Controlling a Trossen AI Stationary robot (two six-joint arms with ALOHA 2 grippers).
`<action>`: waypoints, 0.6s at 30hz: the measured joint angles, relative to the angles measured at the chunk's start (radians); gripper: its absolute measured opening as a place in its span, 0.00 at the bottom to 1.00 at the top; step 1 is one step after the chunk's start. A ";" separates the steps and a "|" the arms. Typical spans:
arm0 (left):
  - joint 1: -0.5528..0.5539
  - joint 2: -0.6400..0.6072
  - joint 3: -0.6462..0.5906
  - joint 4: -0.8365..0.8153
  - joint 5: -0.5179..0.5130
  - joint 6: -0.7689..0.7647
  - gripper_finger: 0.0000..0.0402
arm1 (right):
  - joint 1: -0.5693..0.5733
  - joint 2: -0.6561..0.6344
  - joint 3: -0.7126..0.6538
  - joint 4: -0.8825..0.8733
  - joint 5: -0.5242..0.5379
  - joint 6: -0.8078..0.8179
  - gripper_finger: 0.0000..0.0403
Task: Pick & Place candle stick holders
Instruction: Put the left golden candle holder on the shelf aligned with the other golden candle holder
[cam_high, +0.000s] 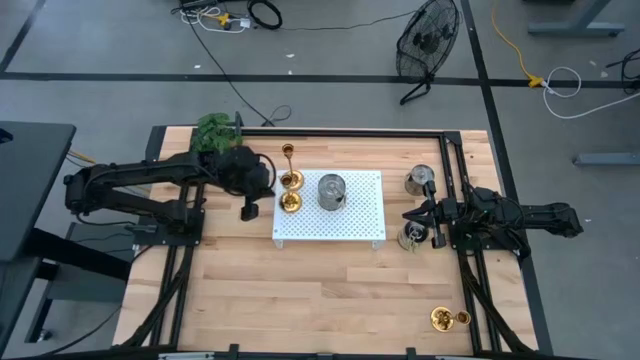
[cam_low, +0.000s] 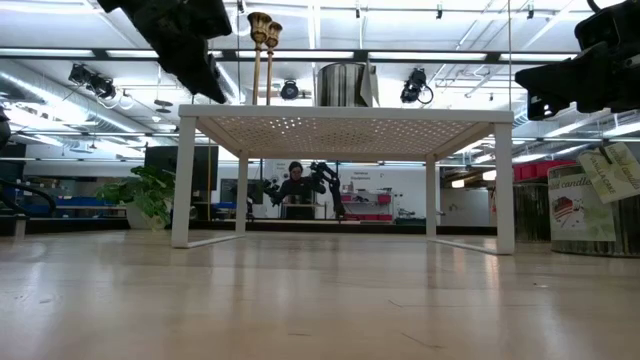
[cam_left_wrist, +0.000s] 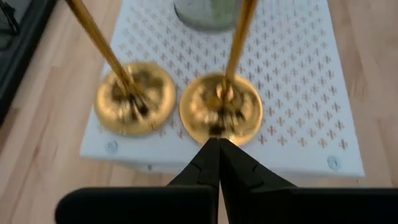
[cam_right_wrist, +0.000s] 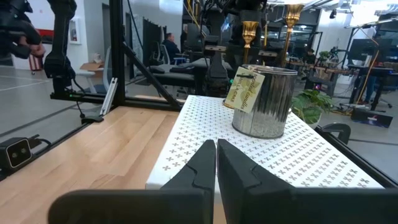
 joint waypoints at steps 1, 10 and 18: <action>0.000 -0.001 0.000 -0.017 0.000 0.000 0.02 | 0.000 0.000 0.000 0.000 0.000 0.000 0.05; 0.000 -0.045 -0.029 -0.001 -0.004 0.000 0.01 | 0.000 0.000 0.000 0.000 0.000 0.000 0.05; -0.003 -0.071 -0.104 0.090 0.005 -0.020 0.01 | 0.000 0.000 0.000 0.000 0.000 0.000 0.05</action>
